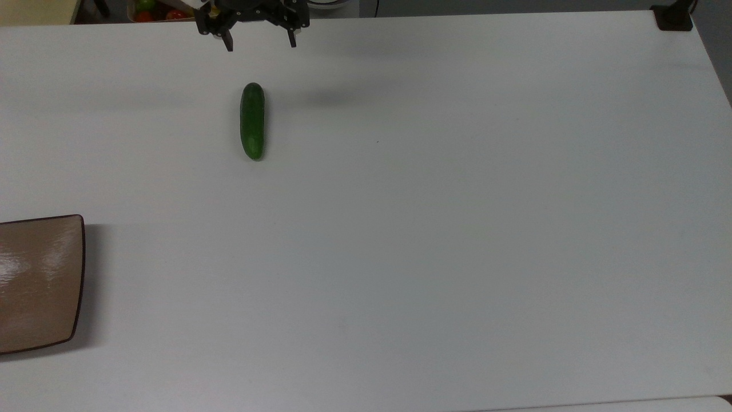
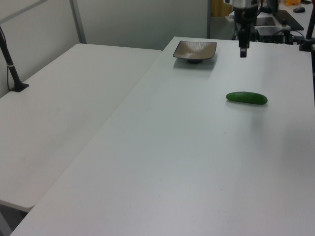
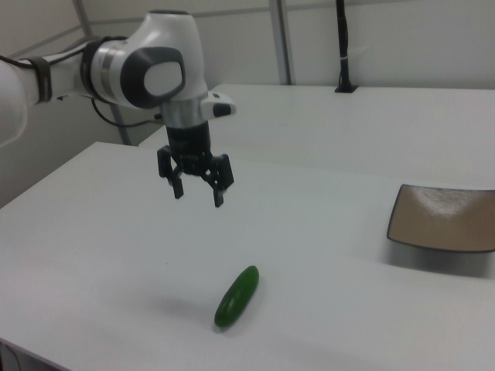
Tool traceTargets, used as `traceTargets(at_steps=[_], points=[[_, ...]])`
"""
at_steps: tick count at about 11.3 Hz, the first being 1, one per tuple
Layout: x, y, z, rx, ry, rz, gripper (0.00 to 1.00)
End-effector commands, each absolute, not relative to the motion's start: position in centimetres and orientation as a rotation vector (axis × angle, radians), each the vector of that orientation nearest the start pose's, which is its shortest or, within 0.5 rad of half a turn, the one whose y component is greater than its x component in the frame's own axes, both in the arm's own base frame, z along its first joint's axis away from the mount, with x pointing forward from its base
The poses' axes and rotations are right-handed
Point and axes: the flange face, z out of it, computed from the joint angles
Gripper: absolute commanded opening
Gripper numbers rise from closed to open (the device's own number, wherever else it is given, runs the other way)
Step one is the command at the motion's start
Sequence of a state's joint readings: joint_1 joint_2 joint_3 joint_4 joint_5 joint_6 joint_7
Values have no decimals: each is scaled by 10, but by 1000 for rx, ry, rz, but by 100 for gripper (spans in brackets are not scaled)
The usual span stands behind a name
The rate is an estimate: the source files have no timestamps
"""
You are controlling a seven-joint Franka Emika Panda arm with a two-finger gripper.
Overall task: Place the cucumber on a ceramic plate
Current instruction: 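Move the open gripper above the green cucumber, then lower the gripper and close it around the cucumber's middle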
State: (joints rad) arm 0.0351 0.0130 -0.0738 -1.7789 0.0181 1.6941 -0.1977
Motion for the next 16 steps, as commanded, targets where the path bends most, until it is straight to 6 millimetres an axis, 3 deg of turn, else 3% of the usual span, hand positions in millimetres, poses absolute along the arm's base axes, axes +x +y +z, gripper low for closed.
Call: traceTargets(at_steps=[1,6,10,12,16], points=[[545,-41,498,-3077,-368,227,100],[535,-51,430,-3088,-451,311,99],[534,-61,375,-3123,-433,161,100],[536,-71,359,-3145,-408,65,100],[529,-71,327,-3155,-401,3,100]])
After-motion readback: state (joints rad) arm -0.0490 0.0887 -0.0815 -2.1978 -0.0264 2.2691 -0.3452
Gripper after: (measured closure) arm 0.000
